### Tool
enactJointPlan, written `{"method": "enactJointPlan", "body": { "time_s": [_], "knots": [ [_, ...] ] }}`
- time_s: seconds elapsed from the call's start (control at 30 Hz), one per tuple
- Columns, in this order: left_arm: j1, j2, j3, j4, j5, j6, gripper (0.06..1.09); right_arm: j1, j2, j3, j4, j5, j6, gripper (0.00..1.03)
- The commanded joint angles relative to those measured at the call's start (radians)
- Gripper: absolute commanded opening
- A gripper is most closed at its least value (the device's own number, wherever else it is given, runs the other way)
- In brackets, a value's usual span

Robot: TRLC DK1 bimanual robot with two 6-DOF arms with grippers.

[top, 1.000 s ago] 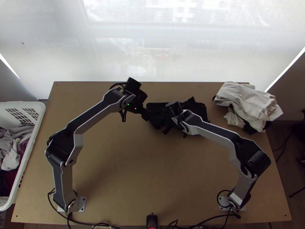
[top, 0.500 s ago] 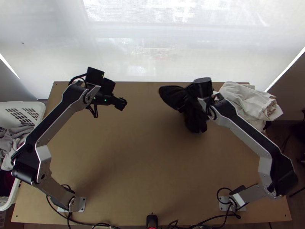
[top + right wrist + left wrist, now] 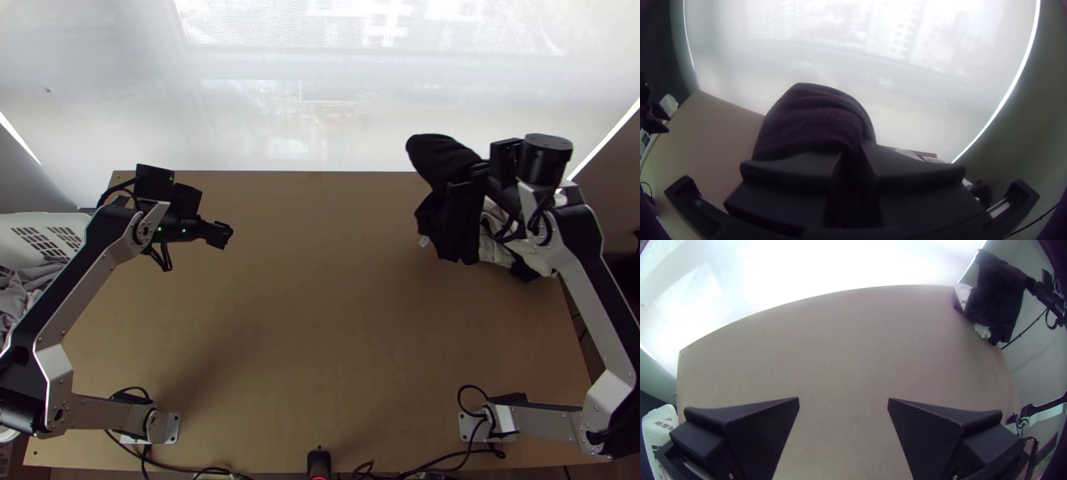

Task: Fold the t-shirt

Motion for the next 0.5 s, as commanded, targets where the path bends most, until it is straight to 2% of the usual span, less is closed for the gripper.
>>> {"method": "enactJointPlan", "body": {
  "time_s": [0.0,0.13,0.47],
  "knots": [
    [0.047,-0.066,-0.097,0.013,-0.001,0.0,1.03,-0.189,-0.06,0.088,-0.033,-0.067,0.023,0.03],
    [0.056,-0.086,-0.133,0.015,-0.003,-0.002,1.03,-0.346,-0.042,0.177,-0.04,-0.121,0.024,0.03],
    [0.092,-0.132,-0.225,0.033,-0.006,0.017,1.03,-0.76,0.073,0.31,-0.038,-0.333,0.023,0.03]
  ]
}}
